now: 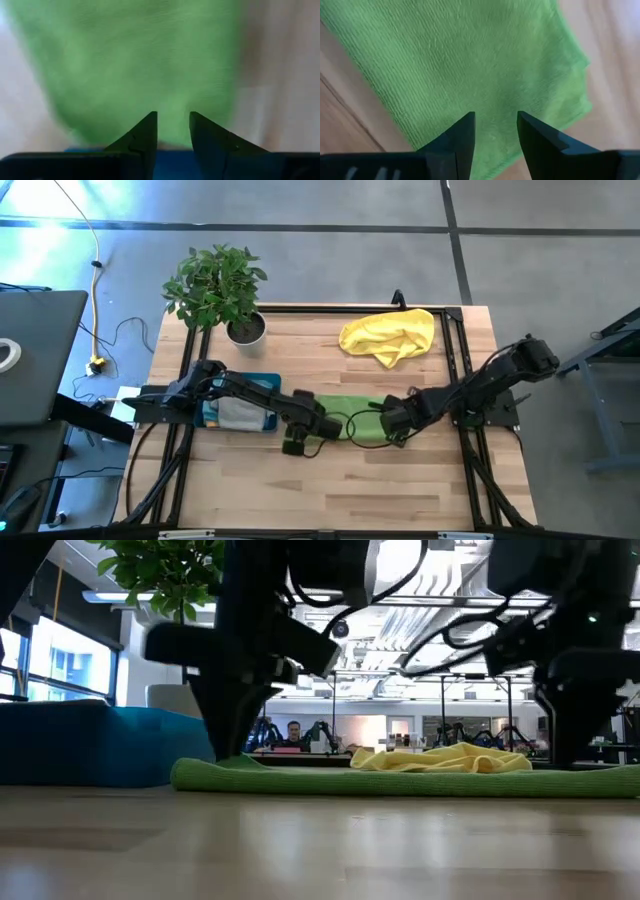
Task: Fold microfiber towels
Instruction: Fold the green towel on the table
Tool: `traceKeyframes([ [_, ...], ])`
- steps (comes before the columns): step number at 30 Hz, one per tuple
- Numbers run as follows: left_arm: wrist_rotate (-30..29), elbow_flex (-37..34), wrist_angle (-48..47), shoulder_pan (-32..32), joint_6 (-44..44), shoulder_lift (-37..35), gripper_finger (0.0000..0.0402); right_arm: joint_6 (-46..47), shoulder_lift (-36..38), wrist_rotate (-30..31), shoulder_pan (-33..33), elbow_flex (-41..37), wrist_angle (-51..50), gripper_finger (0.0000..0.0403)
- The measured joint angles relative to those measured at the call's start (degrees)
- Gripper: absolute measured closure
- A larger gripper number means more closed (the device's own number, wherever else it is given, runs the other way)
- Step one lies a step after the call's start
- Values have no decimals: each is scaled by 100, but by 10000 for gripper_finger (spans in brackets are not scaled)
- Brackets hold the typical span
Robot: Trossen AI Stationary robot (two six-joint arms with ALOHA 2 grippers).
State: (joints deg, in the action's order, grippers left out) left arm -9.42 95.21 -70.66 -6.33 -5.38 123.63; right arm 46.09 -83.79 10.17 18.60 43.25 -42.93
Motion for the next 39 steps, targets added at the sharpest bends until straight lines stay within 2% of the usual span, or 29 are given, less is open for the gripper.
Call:
traceKeyframes([
  [4, 126, -3, 309, -59, 213, -2, 302, 295, 0, -109, 153, -277, 192, 265],
  [9, 129, -3, 1036, -39, -200, -2, 302, 117, 0, -66, 211, -489, 180, 265],
  [11, 208, -3, 1418, -39, -429, -2, 302, -18, 7, 168, 209, -512, 107, 265],
  [16, 823, -3, 2165, -86, -671, -2, 302, -360, 4, 1034, 205, -514, -517, 265],
  [19, 1082, 4, 2497, -167, -706, -2, 302, -285, 8, 1185, 203, -513, -907, 265],
  [24, 1024, 145, 2492, -275, -754, -2, 302, 312, 155, 1124, 207, -380, -1006, 265],
  [32, 766, 240, 2226, -429, -1641, -2, 302, 1424, 186, 1084, 244, -510, -742, 261],
  [39, 672, 238, 1447, -792, -1846, -2, 302, 1867, 186, 1063, 371, -573, -825, 219],
])
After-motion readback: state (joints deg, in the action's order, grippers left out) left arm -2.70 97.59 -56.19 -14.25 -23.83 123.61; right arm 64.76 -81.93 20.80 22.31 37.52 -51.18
